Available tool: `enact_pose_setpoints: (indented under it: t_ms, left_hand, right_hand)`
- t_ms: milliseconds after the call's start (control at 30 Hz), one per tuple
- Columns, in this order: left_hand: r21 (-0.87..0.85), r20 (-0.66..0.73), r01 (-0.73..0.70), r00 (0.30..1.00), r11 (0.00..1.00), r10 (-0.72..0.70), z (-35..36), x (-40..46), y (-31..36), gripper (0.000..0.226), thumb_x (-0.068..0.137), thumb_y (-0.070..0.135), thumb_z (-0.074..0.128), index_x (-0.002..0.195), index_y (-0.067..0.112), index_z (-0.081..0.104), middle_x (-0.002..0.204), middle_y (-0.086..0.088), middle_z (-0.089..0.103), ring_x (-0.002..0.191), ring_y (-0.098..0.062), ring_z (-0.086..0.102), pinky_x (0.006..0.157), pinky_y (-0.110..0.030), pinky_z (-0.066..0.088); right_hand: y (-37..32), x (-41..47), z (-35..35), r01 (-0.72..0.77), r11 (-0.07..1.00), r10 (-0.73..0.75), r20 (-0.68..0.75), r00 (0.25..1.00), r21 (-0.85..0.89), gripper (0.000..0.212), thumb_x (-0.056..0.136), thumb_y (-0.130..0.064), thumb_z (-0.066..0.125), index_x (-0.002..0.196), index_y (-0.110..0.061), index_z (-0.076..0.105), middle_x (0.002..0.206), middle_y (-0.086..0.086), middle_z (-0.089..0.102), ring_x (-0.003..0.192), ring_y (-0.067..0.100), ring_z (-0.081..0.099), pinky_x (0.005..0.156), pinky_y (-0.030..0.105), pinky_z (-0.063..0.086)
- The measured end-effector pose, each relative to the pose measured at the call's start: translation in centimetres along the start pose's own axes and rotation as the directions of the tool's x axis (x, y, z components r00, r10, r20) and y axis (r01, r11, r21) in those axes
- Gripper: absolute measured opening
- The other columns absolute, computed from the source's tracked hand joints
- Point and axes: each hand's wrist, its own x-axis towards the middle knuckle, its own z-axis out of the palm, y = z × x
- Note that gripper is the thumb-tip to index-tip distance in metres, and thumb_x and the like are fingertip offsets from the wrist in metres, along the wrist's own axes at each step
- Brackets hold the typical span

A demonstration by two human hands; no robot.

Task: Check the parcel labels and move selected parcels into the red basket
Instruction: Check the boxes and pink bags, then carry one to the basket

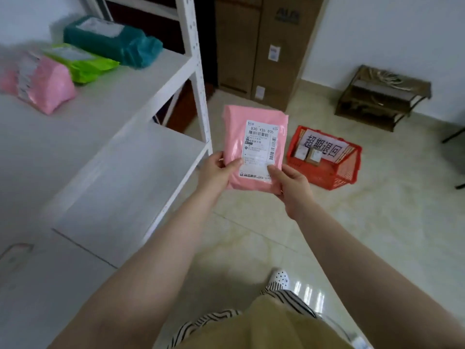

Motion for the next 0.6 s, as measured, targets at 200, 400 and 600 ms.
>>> enact_pose_setpoints:
  t_ms: [200, 400, 600]
  left_hand:
    - [0.068, 0.156, 0.135, 0.977, 0.989, -0.144, 14.9, 3.2, -0.5, 0.014, 0.086, 0.020, 0.071, 0.097, 0.013, 0.067, 0.081, -0.001, 0.070, 0.067, -0.016, 0.064, 0.047, -0.018, 0.048]
    - [0.114, 0.238, 0.152, 0.955, 0.982, -0.176, 26.2, 6.1, 1.5, 0.028, 0.087, 0.019, 0.070, 0.110, 0.003, 0.067, 0.095, -0.011, 0.072, 0.051, -0.004, 0.060, 0.036, -0.013, 0.038]
    - [0.162, 0.328, 0.124, 0.929, 0.979, -0.172, 34.9, 11.0, 3.3, 0.037, 0.088, 0.016, 0.069, 0.120, -0.001, 0.064, 0.105, -0.014, 0.070, 0.052, -0.002, 0.058, 0.038, -0.010, 0.038]
  right_hand:
    - [-1.9, 5.1, -13.6, -0.098, 0.995, 0.097, -0.162, 0.982, 0.006, 0.015, 0.088, -0.012, 0.071, 0.102, -0.016, 0.073, 0.081, -0.004, 0.076, 0.063, 0.008, 0.071, 0.053, 0.021, 0.054]
    - [-5.6, 9.9, -23.4, -0.081, 0.997, 0.078, -0.254, 0.964, -0.001, 0.023, 0.085, -0.015, 0.074, 0.108, -0.011, 0.074, 0.106, 0.010, 0.075, 0.086, 0.023, 0.070, 0.074, 0.035, 0.060]
    - [-8.5, 15.1, -29.6, -0.110, 0.994, 0.108, -0.324, 0.940, 0.012, 0.021, 0.075, -0.026, 0.075, 0.094, -0.017, 0.076, 0.112, 0.014, 0.074, 0.089, 0.025, 0.069, 0.089, 0.043, 0.057]
